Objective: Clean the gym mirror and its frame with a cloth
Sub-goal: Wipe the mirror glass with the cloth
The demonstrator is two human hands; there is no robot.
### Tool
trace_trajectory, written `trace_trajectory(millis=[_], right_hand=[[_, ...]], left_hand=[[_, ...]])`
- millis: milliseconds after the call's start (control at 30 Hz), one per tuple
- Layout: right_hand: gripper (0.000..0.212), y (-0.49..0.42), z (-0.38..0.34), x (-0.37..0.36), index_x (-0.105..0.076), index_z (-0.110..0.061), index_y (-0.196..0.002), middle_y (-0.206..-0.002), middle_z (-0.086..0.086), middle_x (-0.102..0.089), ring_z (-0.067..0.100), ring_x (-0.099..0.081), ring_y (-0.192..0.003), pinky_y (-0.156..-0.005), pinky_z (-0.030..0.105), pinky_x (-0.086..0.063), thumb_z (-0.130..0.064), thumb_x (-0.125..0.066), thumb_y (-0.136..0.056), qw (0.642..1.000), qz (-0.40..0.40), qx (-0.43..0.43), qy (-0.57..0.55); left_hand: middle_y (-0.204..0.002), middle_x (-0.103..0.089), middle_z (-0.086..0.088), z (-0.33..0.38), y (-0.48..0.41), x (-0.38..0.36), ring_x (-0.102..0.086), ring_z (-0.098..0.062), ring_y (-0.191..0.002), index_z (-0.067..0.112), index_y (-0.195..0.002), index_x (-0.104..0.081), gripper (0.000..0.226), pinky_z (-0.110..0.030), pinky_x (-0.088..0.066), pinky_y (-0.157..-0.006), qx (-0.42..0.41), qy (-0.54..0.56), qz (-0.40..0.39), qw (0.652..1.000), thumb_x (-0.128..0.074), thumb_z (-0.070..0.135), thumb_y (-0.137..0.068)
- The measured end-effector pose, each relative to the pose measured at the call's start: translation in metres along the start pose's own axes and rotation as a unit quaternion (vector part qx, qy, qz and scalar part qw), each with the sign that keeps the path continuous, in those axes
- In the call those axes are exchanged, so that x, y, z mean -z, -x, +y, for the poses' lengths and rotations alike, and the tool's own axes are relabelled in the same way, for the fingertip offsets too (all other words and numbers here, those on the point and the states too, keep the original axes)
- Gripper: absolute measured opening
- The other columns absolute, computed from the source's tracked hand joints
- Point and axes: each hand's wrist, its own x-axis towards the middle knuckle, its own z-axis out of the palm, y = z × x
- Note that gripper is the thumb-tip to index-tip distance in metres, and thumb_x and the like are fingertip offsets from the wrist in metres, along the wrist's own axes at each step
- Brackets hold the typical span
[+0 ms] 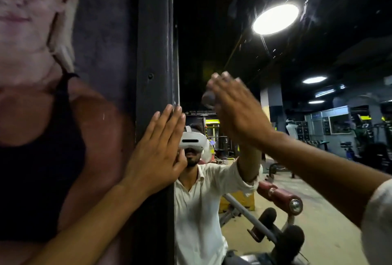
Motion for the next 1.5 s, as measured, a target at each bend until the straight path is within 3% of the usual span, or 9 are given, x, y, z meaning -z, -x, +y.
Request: trace_trajectory(millis=[133,300,433,533,700,933,1167,1400,1500], right_hand=[[0.053,-0.003,-0.001,0.0,-0.029,-0.01,-0.165,-0.174,0.007,-0.021,0.021,-0.008,-0.163,-0.132,0.049,-0.01,-0.025,-0.035,-0.114,0.973,0.118,-0.193,-0.049],[0.062,0.045,-0.059,-0.025,-0.023,-0.014,-0.167,-0.176,0.004,-0.01,0.019,0.003,-0.163,-0.133,0.041,0.0,-0.02,-0.046,-0.109,0.999,0.003,-0.018,-0.044],[0.07,0.049,-0.039,-0.013,-0.019,-0.016,-0.168,-0.176,0.004,-0.011,0.018,0.001,-0.163,-0.133,0.042,-0.006,-0.021,-0.055,-0.107,0.996,-0.052,0.067,-0.024],[0.065,0.043,-0.023,-0.002,-0.023,-0.017,-0.167,-0.175,0.004,-0.015,0.017,-0.001,-0.163,-0.133,0.041,-0.007,-0.024,-0.049,-0.107,0.998,-0.042,0.044,-0.005],[0.055,0.047,-0.005,0.011,-0.03,-0.017,-0.165,-0.175,0.0,-0.017,0.01,0.002,-0.162,-0.133,0.044,-0.009,-0.033,-0.032,-0.112,0.99,0.023,-0.13,-0.052],[0.057,0.052,0.028,0.035,-0.023,-0.023,-0.167,-0.176,-0.001,-0.013,0.013,0.001,-0.163,-0.133,0.044,-0.001,-0.041,-0.021,-0.113,0.996,-0.08,-0.021,0.028],[0.059,0.027,0.046,0.03,-0.019,-0.011,-0.167,-0.176,0.008,-0.008,0.024,0.003,-0.163,-0.131,0.049,-0.002,-0.033,-0.027,-0.113,0.963,0.058,-0.261,-0.03],[0.054,0.06,0.001,0.01,-0.029,-0.018,-0.165,-0.175,0.003,-0.017,0.018,-0.002,-0.163,-0.133,0.045,-0.007,-0.026,-0.04,-0.113,0.997,-0.061,0.028,-0.031],[0.052,0.072,-0.005,0.011,-0.034,-0.017,-0.164,-0.174,0.003,-0.024,0.018,-0.009,-0.163,-0.132,0.049,-0.012,-0.03,-0.037,-0.114,0.993,0.015,-0.084,-0.081]], left_hand=[[-0.175,-0.016,-0.021,0.001,0.0,0.001,-0.009,-0.035,-0.165,-0.002,-0.166,-0.024,0.085,-0.055,-0.016,-0.132,0.008,0.0,-0.016,1.0,-0.045,0.037,-0.094],[-0.159,-0.046,-0.023,0.011,-0.028,0.007,-0.034,-0.038,-0.156,-0.003,-0.152,-0.049,0.071,-0.054,-0.025,-0.13,0.047,0.047,0.019,0.998,-0.046,0.038,-0.094],[-0.177,-0.013,-0.017,0.025,-0.045,-0.001,-0.011,-0.03,-0.165,0.003,-0.168,-0.017,0.083,-0.05,-0.015,-0.134,0.034,0.035,-0.001,0.999,-0.033,0.047,-0.1],[-0.177,-0.006,-0.018,0.022,-0.039,-0.007,-0.006,-0.031,-0.165,0.003,-0.169,-0.012,0.085,-0.051,-0.013,-0.134,0.014,-0.001,-0.009,1.0,-0.031,0.052,-0.102],[-0.177,-0.002,-0.019,0.021,-0.039,-0.01,-0.004,-0.033,-0.165,0.002,-0.169,-0.008,0.09,-0.055,-0.015,-0.132,0.009,-0.022,-0.025,0.999,-0.027,0.063,-0.104],[-0.174,-0.02,-0.023,0.027,-0.046,-0.002,-0.02,-0.038,-0.162,-0.001,-0.165,-0.026,0.093,-0.058,-0.021,-0.13,0.028,-0.025,-0.047,0.998,-0.036,0.062,-0.098],[-0.176,-0.017,-0.019,0.015,-0.041,0.002,-0.02,-0.034,-0.163,0.003,-0.167,-0.024,0.088,-0.053,-0.022,-0.13,-0.001,-0.029,-0.031,0.999,-0.032,0.06,-0.1],[-0.177,0.001,-0.019,0.029,-0.012,-0.005,-0.001,-0.033,-0.165,0.002,-0.169,-0.007,0.086,-0.051,-0.012,-0.133,0.002,-0.033,-0.038,0.999,-0.032,0.057,-0.108],[-0.177,-0.003,-0.021,0.038,0.007,-0.008,-0.004,-0.034,-0.165,0.0,-0.168,-0.011,0.079,-0.052,-0.014,-0.133,0.007,-0.03,-0.025,0.999,-0.034,0.048,-0.11]])
